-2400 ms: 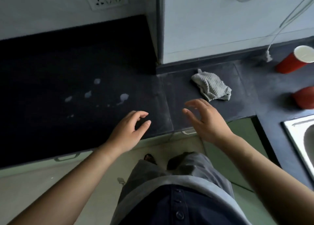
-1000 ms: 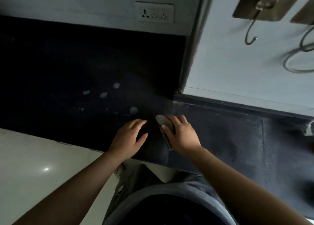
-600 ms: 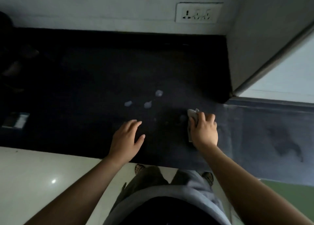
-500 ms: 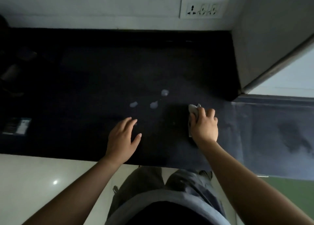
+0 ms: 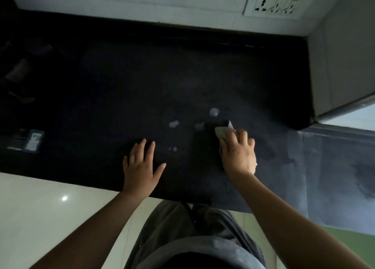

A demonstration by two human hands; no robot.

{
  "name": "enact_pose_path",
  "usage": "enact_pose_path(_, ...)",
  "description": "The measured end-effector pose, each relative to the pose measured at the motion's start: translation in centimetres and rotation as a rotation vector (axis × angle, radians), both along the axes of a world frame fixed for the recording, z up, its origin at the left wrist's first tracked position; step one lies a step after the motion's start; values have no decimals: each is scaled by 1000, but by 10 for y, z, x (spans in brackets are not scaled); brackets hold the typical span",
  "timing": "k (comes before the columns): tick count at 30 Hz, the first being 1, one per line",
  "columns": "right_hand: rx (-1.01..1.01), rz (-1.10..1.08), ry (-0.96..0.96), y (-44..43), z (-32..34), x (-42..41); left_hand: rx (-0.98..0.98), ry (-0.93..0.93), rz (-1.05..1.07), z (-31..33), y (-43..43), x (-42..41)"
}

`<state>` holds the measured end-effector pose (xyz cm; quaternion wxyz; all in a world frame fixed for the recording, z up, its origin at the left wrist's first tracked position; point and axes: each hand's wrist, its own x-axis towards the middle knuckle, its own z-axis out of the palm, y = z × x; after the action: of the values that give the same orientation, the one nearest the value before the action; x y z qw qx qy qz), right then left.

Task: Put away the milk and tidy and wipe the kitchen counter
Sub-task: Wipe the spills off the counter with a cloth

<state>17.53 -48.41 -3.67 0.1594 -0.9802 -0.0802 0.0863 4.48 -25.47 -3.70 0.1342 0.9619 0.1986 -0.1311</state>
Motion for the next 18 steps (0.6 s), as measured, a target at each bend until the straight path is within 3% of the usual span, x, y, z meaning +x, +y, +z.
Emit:
enact_pose_path(4, -13, 118, -18, -35, 1, -29, -16, -22, 8, 1, 0, -1)
enact_pose_path(11, 4, -124, -8, 1, -1, 34, 29, -30, 7, 2, -5, -2)
enact_pose_path(18, -51, 255, -18, -30, -7, -4, -4, 10, -13, 7, 3, 0)
